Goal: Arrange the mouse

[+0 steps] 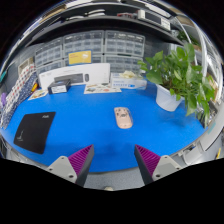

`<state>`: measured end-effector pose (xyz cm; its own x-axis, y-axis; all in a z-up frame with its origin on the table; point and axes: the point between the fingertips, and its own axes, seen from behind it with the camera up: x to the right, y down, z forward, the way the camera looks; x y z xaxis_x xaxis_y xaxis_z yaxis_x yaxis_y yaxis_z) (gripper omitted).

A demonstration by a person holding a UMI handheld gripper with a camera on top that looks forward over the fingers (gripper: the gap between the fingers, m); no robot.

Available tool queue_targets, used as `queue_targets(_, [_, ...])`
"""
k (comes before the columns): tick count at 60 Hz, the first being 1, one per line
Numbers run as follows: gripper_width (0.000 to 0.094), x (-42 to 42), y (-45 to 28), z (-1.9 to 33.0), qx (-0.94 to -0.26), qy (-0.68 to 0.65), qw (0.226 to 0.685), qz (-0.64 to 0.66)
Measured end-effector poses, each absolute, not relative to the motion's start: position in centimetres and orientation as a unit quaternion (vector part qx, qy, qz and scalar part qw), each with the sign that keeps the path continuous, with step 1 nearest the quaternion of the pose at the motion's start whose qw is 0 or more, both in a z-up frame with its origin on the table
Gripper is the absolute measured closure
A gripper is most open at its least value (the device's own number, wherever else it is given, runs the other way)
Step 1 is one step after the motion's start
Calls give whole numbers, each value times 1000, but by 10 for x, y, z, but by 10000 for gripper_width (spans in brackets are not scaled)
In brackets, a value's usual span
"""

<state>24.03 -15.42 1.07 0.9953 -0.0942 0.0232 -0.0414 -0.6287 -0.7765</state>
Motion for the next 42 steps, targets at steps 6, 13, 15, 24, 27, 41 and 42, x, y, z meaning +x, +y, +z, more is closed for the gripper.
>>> queue_targets(6, [122, 262, -118, 1, -903, 41, 426, -38])
queue_targets(13, [121, 280, -76, -7, -904, 37, 424, -43])
queue_targets(15, [121, 284, -65, -10, -905, 36, 422, -42])
queue_targets(24, [251, 298, -21, -17, -907, 35, 418, -40])
queue_targets(27, [299, 295, -11, -18, -906, 36, 420, -27])
queue_targets(41, [516, 286, 4, -21, -910, 17, 414, -8])
queue_targets(42, [497, 286, 4, -21, -911, 17, 413, -8])
